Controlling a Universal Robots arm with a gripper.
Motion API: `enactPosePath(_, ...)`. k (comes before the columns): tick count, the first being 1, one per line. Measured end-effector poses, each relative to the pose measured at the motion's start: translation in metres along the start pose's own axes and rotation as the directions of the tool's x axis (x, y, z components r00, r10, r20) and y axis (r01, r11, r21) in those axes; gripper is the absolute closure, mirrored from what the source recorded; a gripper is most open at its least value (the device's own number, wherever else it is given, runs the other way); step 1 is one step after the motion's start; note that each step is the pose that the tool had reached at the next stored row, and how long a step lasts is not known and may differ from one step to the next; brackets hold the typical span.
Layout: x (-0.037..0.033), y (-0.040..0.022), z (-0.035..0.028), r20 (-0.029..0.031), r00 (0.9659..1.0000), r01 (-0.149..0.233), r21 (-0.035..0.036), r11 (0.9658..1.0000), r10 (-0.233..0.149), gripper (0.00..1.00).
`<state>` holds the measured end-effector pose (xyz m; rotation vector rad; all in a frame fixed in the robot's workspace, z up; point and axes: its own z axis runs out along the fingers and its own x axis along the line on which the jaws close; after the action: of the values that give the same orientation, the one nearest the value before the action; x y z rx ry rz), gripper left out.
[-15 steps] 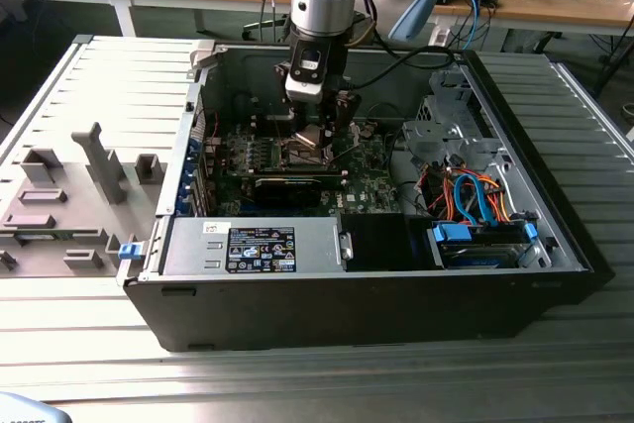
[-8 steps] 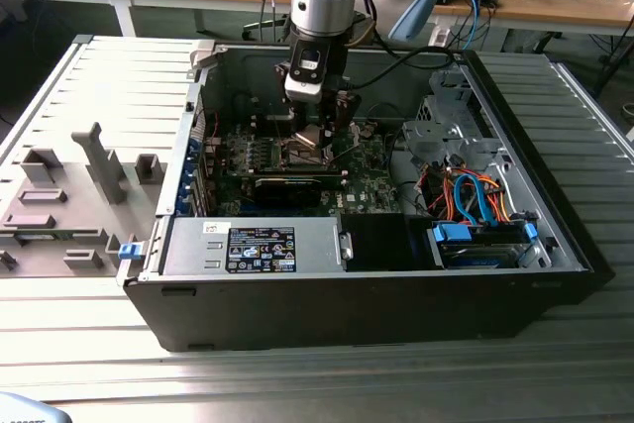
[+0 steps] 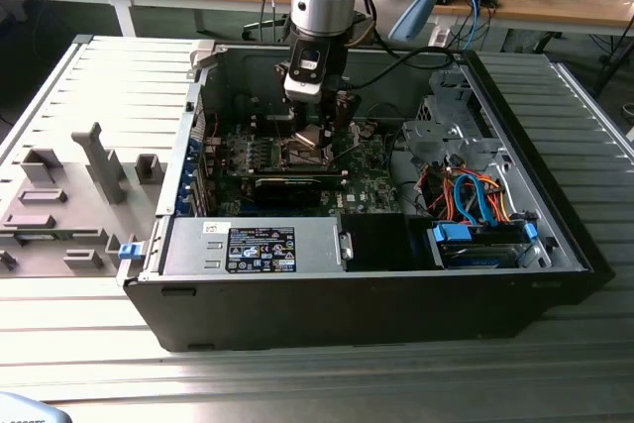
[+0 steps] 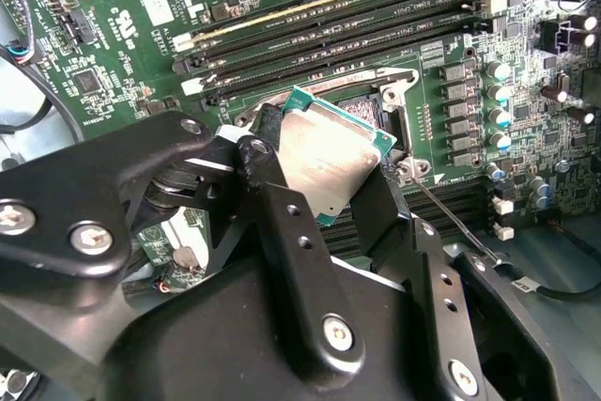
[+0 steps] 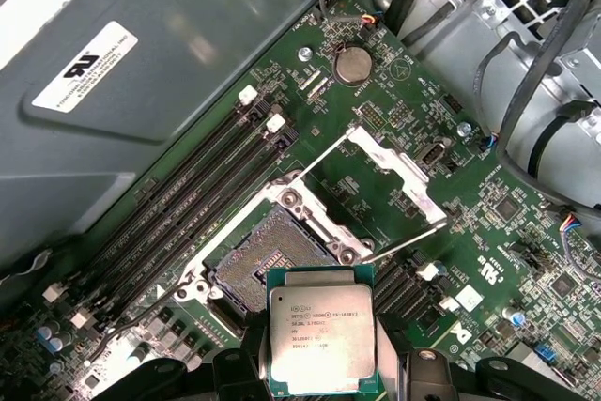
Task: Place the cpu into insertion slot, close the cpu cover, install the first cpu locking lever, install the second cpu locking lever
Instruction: 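Place the cpu into insertion slot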
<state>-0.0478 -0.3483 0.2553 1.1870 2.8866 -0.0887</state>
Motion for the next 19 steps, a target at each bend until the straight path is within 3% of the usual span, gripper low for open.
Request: enactPosePath(19,0.0000,0.0000,0.0000,-0.0010,0.9998,-0.021,0.0008,0.9998,0.021,0.45)
